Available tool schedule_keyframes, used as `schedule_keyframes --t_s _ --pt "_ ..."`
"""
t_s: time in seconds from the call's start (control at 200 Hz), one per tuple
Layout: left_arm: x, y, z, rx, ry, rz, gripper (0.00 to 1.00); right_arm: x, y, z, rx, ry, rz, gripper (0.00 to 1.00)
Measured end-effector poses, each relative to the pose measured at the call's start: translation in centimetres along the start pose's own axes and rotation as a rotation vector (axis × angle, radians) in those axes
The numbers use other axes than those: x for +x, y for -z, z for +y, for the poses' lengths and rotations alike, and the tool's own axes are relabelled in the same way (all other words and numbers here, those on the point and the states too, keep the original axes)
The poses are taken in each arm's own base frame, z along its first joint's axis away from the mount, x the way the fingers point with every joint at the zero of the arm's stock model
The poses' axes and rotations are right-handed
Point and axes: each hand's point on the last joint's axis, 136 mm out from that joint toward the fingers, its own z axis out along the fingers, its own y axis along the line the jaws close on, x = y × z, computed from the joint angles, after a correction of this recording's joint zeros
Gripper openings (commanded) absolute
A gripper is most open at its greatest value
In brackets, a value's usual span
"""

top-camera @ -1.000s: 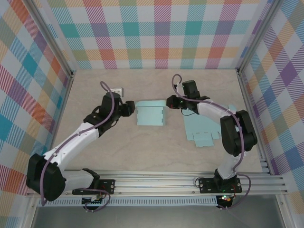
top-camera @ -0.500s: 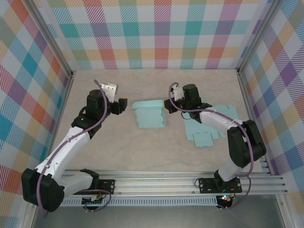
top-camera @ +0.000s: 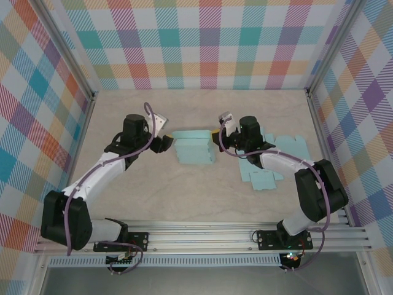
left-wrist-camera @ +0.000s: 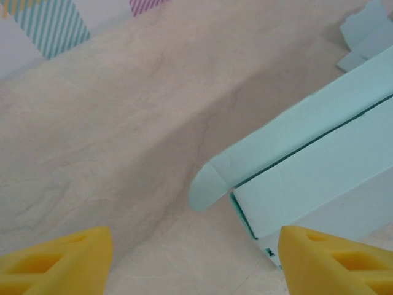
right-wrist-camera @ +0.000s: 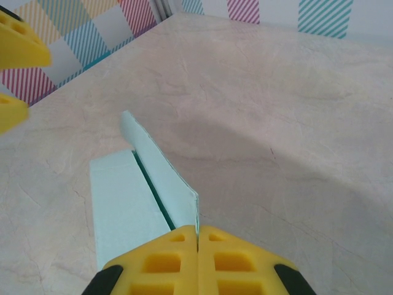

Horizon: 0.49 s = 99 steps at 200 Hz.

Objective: Fold the paper box

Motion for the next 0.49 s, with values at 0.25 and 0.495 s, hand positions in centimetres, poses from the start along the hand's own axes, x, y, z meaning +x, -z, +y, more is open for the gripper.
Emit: schedule_keyframes --t_s 0.25,0.495 --pt "1.2 -1.8 -0.1 0.118 -0.029 0.022 0.71 -0.6 0.2 0.7 -0.035 0.055 -0.036 0.00" --pt "-0.6 -4.2 0.5 0.176 -0.073 0.028 0.69 -1.0 0.2 1.1 -0.054 0.073 -0.055 0.00"
